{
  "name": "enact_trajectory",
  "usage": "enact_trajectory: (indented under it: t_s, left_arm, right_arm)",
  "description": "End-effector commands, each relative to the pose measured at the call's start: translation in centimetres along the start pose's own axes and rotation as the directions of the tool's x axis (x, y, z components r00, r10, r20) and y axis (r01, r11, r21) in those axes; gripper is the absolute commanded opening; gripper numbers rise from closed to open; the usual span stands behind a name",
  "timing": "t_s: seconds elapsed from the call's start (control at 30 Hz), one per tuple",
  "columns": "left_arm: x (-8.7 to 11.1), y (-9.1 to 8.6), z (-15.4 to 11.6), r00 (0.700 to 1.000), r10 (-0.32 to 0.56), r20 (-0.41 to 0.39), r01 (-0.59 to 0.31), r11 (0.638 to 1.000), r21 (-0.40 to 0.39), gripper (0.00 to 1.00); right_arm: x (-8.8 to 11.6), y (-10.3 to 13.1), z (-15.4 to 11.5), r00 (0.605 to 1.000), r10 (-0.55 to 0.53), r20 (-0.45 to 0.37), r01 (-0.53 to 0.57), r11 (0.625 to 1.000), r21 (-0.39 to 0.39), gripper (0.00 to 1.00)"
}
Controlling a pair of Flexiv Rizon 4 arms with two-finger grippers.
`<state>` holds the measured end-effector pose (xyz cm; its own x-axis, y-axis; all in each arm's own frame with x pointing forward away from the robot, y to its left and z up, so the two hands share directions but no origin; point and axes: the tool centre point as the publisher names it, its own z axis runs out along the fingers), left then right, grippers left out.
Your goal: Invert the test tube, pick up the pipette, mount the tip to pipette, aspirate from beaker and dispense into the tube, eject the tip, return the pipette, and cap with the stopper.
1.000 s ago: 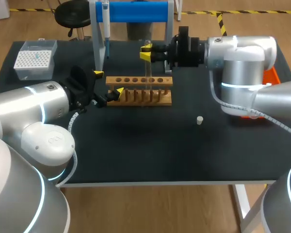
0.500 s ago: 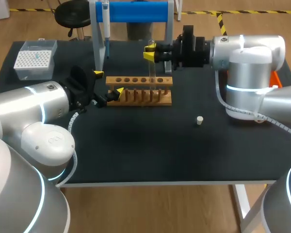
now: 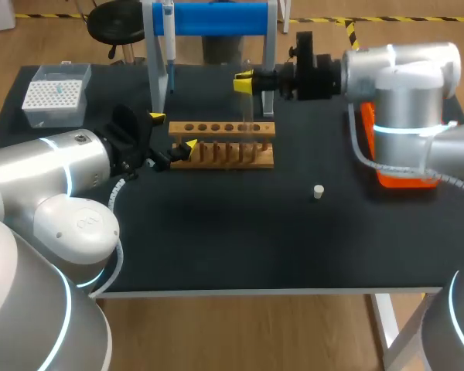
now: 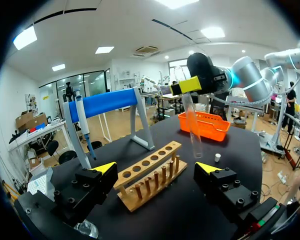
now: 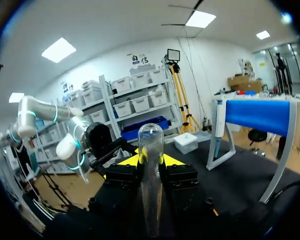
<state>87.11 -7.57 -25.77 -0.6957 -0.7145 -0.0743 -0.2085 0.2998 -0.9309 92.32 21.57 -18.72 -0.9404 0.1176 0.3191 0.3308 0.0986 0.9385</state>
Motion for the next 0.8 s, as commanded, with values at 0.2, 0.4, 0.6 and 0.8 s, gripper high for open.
enact_trajectory:
  t_s: [0.2, 0.4, 0.6, 0.8]
  left_arm:
    - [-0.1, 0.1, 0.0, 1.0, -0.001, -0.005, 0.001, 1.0, 0.002, 1.0]
    - [-0.1, 0.1, 0.0, 1.0, -0.001, -0.005, 0.001, 1.0, 0.002, 1.0]
    - [-0.1, 0.1, 0.0, 1.0, -0.001, -0.005, 0.001, 1.0, 0.002, 1.0]
    - [-0.1, 0.1, 0.0, 1.0, -0.001, -0.005, 0.001, 1.0, 0.002, 1.0]
  right_arm:
    - [-2.2, 0.5, -0.8, 0.808, 0.559, -0.185, -0.54, 0.829, 0.145, 0.0]
    - [-2.7, 0.1, -0.4, 0.676, 0.711, -0.196, -0.688, 0.703, 0.178, 0.0]
    - [-2.7, 0.0, -0.1, 0.569, 0.795, -0.211, -0.771, 0.605, 0.199, 0.0]
    - [-2.3, -0.4, 0.0, 0.512, 0.841, -0.176, -0.809, 0.541, 0.23, 0.0]
